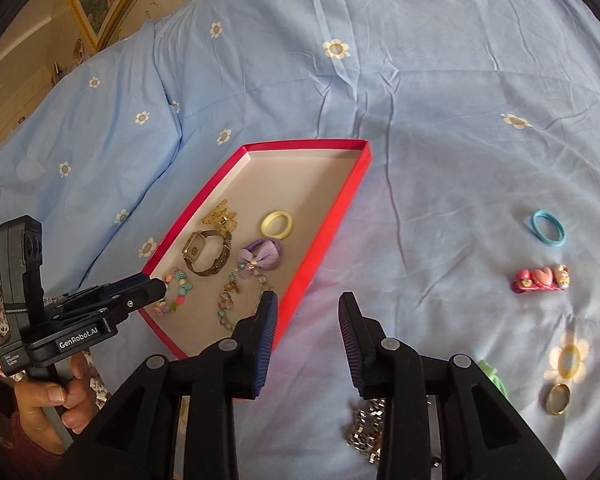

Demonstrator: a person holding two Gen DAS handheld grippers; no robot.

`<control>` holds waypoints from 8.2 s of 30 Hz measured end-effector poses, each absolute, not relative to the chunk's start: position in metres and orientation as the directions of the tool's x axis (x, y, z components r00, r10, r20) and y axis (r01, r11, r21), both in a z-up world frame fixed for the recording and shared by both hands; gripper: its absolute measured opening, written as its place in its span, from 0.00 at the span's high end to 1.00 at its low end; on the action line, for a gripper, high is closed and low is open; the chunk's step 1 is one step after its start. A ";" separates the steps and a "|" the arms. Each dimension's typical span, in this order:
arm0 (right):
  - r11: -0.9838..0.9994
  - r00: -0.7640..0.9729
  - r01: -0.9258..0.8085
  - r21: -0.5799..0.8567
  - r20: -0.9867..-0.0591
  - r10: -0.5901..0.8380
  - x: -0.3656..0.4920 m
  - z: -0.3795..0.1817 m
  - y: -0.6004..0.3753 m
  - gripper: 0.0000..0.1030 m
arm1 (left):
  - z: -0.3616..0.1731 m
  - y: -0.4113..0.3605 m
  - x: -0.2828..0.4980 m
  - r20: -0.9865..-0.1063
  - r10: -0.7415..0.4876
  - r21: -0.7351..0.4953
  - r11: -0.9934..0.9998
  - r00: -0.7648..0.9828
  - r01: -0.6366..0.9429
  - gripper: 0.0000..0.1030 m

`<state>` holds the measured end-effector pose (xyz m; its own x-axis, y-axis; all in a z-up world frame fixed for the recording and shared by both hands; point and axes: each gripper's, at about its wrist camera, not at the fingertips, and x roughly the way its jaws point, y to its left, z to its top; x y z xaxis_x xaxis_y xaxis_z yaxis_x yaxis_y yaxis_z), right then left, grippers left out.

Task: Organize jewelry
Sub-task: 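Withdraw both open tools from the box and move toward the chain necklace, then grasp the silver chain necklace with the left tool while the right tool grasps the gold ring, then carry the necklace and gold ring into the box and open both tools, then withdraw both tools and move to the black bead bracelet and green hair tie, then grasp the black bead bracelet with the left tool while the right tool grasps the green hair tie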

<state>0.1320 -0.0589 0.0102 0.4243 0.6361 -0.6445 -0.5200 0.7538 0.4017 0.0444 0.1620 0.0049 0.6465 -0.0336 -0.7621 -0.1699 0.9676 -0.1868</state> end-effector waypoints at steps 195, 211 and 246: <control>0.699 0.386 -0.651 0.297 -0.663 0.642 0.109 0.012 -0.002 0.69 | -0.006 0.190 0.031 -0.755 -0.080 -0.261 0.947 0.651 -0.186 0.65; 0.827 0.502 -0.458 0.326 -0.672 0.544 0.113 0.004 -0.117 0.61 | -0.001 0.113 0.042 -0.760 -0.187 -0.259 0.965 0.622 -0.026 0.60; 0.864 0.523 -0.328 0.382 -0.689 0.503 0.115 -0.024 -0.189 0.61 | -0.051 -0.028 0.097 -0.846 -0.288 -0.165 0.942 0.449 0.292 0.63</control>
<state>0.1147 -0.1892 -0.0243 0.5225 0.5026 -0.6888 -0.3282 0.8641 0.3815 0.0971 -0.0275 -0.0508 0.4489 -0.2877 -0.8460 0.2925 0.9419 -0.1651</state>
